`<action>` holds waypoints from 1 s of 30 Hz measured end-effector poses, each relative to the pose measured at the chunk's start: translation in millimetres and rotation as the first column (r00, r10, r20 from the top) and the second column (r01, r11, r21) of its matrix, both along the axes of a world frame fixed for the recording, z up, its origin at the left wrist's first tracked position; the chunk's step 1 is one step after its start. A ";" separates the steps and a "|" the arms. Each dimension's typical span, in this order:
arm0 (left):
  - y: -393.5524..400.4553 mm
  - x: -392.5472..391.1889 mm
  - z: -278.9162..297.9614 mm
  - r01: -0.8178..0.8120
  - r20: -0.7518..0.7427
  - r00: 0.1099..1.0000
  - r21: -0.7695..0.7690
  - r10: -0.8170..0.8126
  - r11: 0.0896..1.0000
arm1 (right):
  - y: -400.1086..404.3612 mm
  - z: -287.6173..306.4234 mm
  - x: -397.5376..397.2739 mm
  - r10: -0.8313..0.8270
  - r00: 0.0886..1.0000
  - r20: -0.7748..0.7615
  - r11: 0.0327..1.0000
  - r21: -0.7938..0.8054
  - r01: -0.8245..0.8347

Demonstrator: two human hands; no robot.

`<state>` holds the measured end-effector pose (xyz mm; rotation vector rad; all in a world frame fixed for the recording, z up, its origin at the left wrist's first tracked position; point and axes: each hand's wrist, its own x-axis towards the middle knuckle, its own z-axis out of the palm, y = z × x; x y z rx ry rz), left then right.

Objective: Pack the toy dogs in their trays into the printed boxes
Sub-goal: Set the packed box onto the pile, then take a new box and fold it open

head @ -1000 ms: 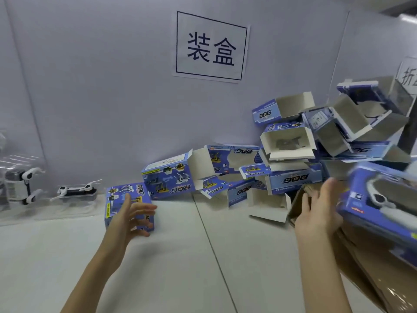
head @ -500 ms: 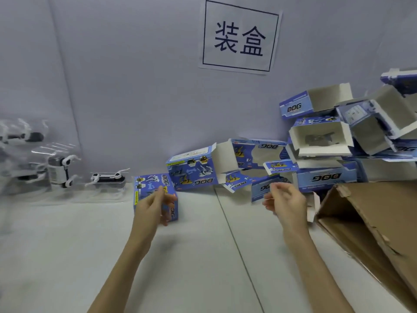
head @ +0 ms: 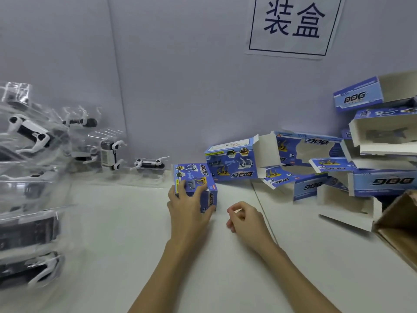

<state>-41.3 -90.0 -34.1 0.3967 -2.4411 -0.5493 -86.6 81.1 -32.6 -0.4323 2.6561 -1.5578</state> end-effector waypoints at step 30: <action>-5.7 9.4 28.8 0.203 -0.472 0.872 0.594 0.133 0.779 | -2.8 18.6 -3.1 0.263 0.910 0.320 0.682 -0.729 0.060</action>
